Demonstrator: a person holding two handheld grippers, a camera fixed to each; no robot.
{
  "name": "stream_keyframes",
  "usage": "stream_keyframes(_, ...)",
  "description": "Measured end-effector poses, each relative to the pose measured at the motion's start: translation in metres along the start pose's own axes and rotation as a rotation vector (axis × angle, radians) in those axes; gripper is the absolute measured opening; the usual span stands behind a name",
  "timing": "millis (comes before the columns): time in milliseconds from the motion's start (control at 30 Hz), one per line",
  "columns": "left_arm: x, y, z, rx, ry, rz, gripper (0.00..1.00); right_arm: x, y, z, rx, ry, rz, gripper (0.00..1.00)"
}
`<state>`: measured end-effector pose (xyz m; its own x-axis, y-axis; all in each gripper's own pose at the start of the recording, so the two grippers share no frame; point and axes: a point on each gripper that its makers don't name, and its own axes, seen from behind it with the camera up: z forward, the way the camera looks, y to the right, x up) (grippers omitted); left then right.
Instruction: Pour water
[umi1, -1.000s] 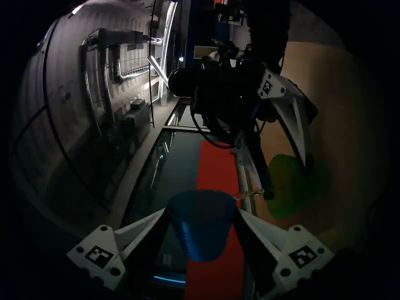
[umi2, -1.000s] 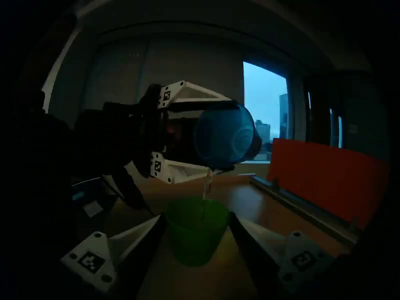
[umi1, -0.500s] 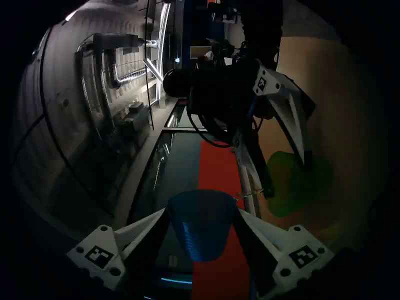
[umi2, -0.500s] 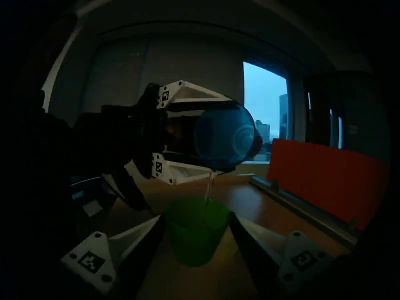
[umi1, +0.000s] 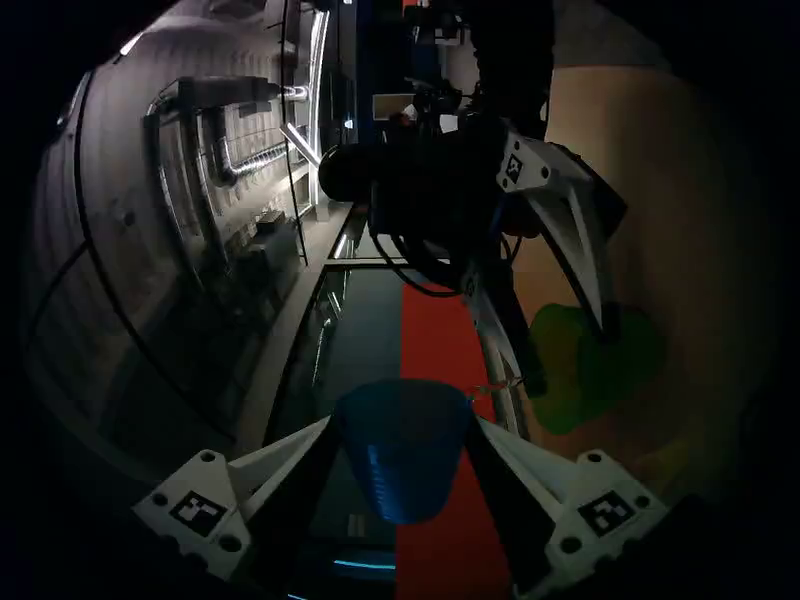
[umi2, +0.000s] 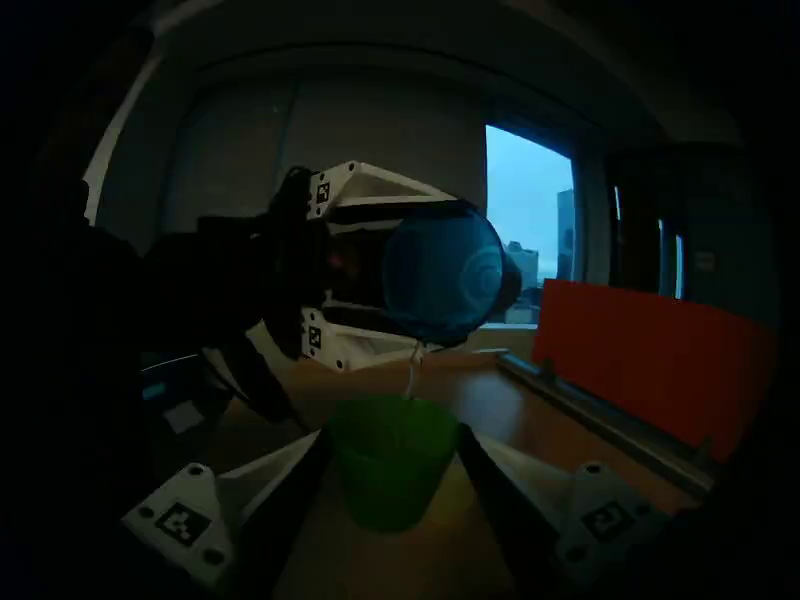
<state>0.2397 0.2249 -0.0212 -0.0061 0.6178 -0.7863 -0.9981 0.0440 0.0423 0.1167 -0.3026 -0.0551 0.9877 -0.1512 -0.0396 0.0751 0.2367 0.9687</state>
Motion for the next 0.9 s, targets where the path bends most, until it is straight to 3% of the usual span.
stream_keyframes(900, 0.0039, 0.0, -0.0002, 0.006, 0.006, 0.003, 0.85, -0.0007, 0.0015, -0.0009, -0.006, -0.002, -0.004, 1.0)
